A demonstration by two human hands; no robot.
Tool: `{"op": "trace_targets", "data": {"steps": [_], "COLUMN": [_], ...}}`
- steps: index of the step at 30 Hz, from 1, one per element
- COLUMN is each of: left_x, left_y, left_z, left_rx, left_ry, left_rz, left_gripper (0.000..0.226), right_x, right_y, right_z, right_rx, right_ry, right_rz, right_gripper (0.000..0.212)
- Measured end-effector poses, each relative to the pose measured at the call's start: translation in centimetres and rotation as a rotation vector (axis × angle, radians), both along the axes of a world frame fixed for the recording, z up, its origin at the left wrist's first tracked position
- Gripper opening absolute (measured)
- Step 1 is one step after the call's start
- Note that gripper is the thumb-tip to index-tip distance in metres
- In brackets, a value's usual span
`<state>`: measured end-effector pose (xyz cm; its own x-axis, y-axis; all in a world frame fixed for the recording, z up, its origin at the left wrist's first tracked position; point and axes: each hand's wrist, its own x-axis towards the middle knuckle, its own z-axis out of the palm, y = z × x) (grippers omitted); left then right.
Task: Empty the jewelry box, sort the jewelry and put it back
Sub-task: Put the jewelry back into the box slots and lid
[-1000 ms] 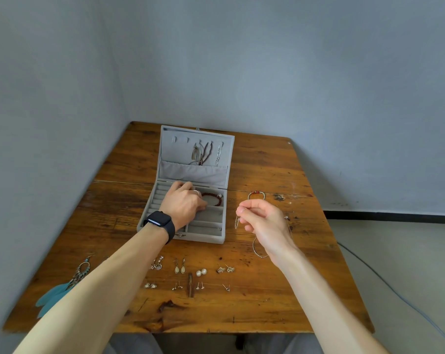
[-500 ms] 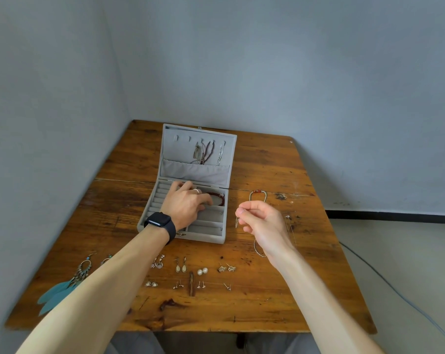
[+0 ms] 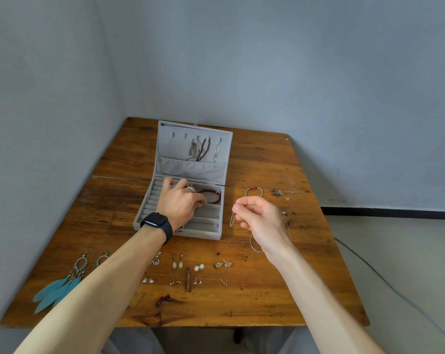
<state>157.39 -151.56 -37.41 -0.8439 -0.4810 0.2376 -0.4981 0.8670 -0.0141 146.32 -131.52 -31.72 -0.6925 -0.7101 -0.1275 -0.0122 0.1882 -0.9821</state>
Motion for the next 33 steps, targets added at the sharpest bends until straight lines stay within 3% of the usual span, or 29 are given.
{"op": "trace_targets", "data": {"steps": [22,30,33], "left_x": [-0.1,0.2,1.4], "left_y": [-0.2,-0.2,-0.2], "left_z": [0.2,-0.1,-0.1], "left_rx": [0.047,0.103,0.210], "left_ry": [-0.065,0.032,0.125], "left_rz": [0.021,0.006,0.016], "left_gripper": [0.025,0.022,0.036], "right_x": [-0.4,0.2,0.6], "right_y": [-6.3,-7.3,-7.9], "right_z": [0.3,-0.7,-0.9], "right_rx": [0.146,0.199,0.200], "right_ry": [0.183,0.231,0.236], "right_rz": [0.110,0.128,0.132], "right_gripper": [0.011,0.012,0.012]}}
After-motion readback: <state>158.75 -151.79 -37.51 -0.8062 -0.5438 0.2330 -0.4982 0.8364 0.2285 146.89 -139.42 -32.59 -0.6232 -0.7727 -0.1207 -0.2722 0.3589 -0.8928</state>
